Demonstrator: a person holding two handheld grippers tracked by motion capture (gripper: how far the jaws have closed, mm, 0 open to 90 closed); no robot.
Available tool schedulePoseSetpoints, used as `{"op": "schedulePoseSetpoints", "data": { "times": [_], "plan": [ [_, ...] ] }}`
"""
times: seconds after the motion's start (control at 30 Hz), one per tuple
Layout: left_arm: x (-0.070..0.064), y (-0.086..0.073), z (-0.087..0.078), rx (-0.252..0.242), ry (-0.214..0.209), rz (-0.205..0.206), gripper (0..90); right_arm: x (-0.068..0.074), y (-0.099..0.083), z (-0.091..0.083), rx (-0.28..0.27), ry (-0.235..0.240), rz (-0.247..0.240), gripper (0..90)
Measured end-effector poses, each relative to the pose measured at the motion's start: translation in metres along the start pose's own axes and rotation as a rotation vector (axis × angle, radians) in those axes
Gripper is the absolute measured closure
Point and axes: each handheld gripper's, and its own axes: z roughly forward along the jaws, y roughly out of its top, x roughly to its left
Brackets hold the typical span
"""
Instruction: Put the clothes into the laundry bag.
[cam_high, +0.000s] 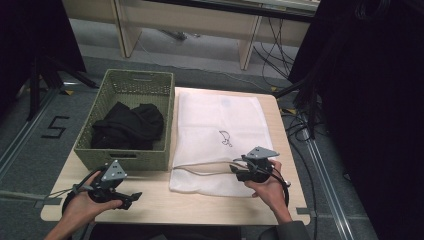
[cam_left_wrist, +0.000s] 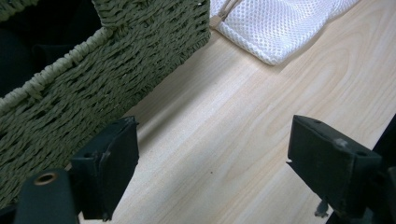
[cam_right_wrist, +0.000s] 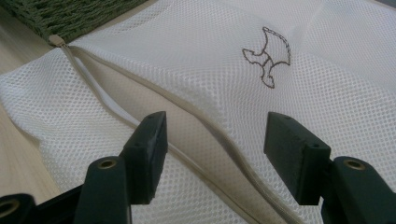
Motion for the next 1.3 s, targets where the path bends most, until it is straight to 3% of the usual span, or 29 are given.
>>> {"op": "schedulePoseSetpoints", "data": {
  "times": [0.43,0.5,0.53,0.57,0.63,0.67,0.7,0.73,0.8,0.83,0.9,0.93,0.97,1.1,1.13,1.3],
  "plan": [
    [0.000,0.000,0.000,0.005,0.002,0.002,16.2,-0.002,0.001,0.001,-0.008,-0.019,-0.014,40.8],
    [0.000,0.000,0.000,0.004,0.006,0.009,16.2,-0.003,0.001,0.002,0.007,-0.001,-0.013,40.8],
    [-0.001,0.000,0.000,0.002,0.004,0.004,16.2,-0.002,0.001,0.002,0.017,-0.002,0.000,40.8],
    [-0.003,-0.001,0.000,0.008,-0.003,-0.031,16.2,-0.004,0.001,0.003,0.002,-0.015,-0.016,40.8],
    [-0.003,-0.001,0.000,0.007,0.000,-0.033,16.2,-0.004,0.002,0.003,0.006,-0.013,-0.013,40.8],
    [0.000,0.000,0.000,0.005,0.005,0.000,16.2,-0.006,0.002,0.007,-0.003,-0.023,-0.049,41.0],
    [0.000,0.000,0.000,0.002,0.004,0.003,16.2,-0.006,0.002,0.007,-0.003,-0.023,-0.049,41.0],
    [0.000,0.000,0.000,0.003,0.004,0.005,16.2,-0.006,0.003,0.007,0.015,-0.021,-0.033,41.0],
    [-0.001,0.000,0.001,0.010,0.002,-0.001,16.2,-0.007,0.003,0.009,0.017,-0.032,-0.046,41.0],
    [-0.003,-0.001,0.001,0.011,-0.002,-0.025,16.2,-0.009,0.004,0.012,0.023,-0.039,-0.056,41.1],
    [-0.004,-0.001,0.002,0.003,0.004,-0.035,16.2,-0.011,0.003,0.014,0.042,-0.026,-0.076,41.2],
    [-0.004,-0.001,0.002,0.006,0.007,-0.033,16.2,-0.011,0.003,0.014,0.042,-0.026,-0.076,41.2],
    [-0.001,0.000,0.001,0.014,0.004,0.005,16.2,-0.009,0.003,0.015,0.060,-0.033,-0.069,41.6],
    [-0.001,0.000,0.001,0.007,0.010,0.008,16.2,-0.008,0.003,0.021,0.079,-0.026,-0.093,42.0],
    [-0.001,-0.001,0.002,0.015,0.004,0.003,16.2,-0.007,0.003,0.024,0.090,-0.035,-0.128,42.0],
    [0.000,0.000,0.002,0.011,0.008,0.011,16.2,-0.004,0.004,0.029,0.113,-0.038,-0.138,42.9]
  ]
}}
